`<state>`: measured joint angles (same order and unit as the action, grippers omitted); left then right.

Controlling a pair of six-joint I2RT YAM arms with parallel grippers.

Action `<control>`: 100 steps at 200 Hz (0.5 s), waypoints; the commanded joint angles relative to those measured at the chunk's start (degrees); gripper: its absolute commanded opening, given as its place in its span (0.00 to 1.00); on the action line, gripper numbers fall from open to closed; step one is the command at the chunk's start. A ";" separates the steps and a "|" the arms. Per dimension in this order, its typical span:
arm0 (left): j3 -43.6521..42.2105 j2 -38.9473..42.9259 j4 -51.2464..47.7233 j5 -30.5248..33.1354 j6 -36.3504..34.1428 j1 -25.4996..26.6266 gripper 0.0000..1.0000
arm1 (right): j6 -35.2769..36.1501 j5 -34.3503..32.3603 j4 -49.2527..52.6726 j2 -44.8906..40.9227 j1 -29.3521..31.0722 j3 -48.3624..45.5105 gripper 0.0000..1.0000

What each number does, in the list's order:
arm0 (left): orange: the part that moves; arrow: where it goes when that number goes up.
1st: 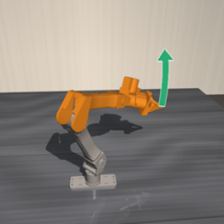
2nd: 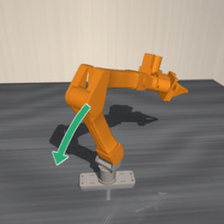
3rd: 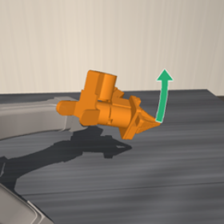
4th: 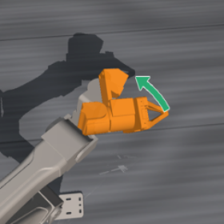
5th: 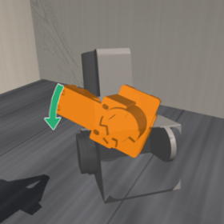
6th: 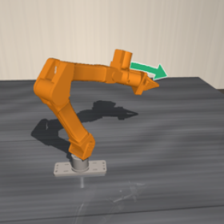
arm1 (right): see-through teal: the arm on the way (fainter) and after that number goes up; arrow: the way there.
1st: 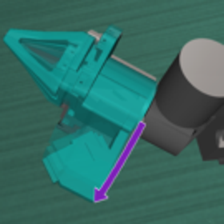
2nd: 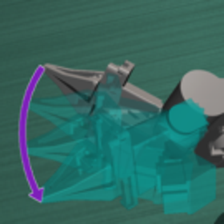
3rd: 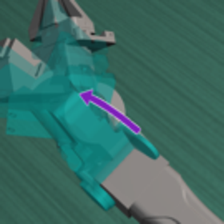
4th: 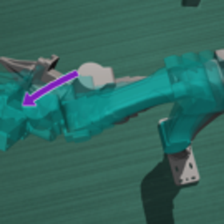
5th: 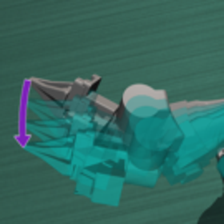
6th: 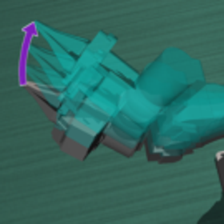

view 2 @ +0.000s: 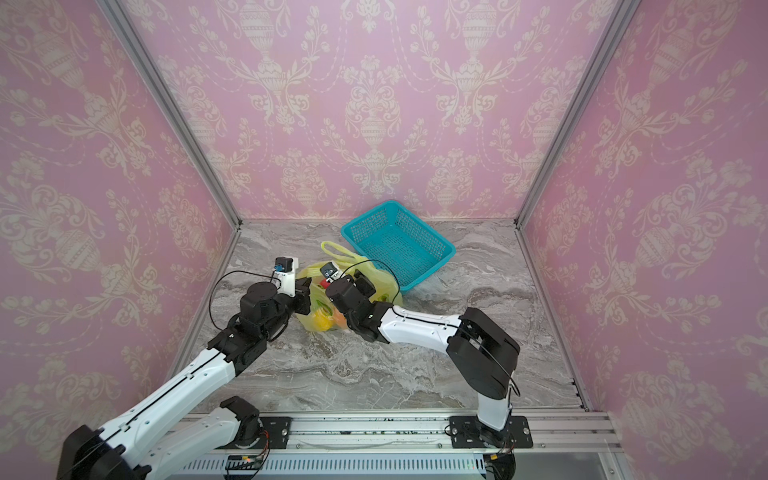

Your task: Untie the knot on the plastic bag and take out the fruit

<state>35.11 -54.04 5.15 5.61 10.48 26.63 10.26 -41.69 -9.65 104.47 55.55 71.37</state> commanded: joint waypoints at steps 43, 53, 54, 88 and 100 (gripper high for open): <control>-1.27 1.24 0.81 0.26 1.30 -0.53 0.00 | -5.39 0.37 -2.39 -8.09 -2.15 -0.88 0.02; -1.35 1.31 0.87 0.36 1.29 -0.53 0.00 | -6.17 0.38 -2.35 -9.03 -2.43 -1.68 0.01; -1.36 1.31 0.90 0.36 1.29 -0.53 0.00 | -6.24 0.38 -2.32 -9.16 -2.49 -1.77 0.01; -1.56 1.82 0.86 0.46 1.30 -0.53 0.00 | -9.77 3.12 -0.81 -11.86 -4.88 -3.61 0.01; -1.63 2.05 0.92 0.50 1.25 -0.57 0.00 | -9.84 7.77 0.12 -12.72 -5.51 -5.67 0.15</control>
<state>34.30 -53.21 5.15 5.65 10.63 26.41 3.70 -40.01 -11.07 93.49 51.64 69.06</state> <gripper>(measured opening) 0.047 0.052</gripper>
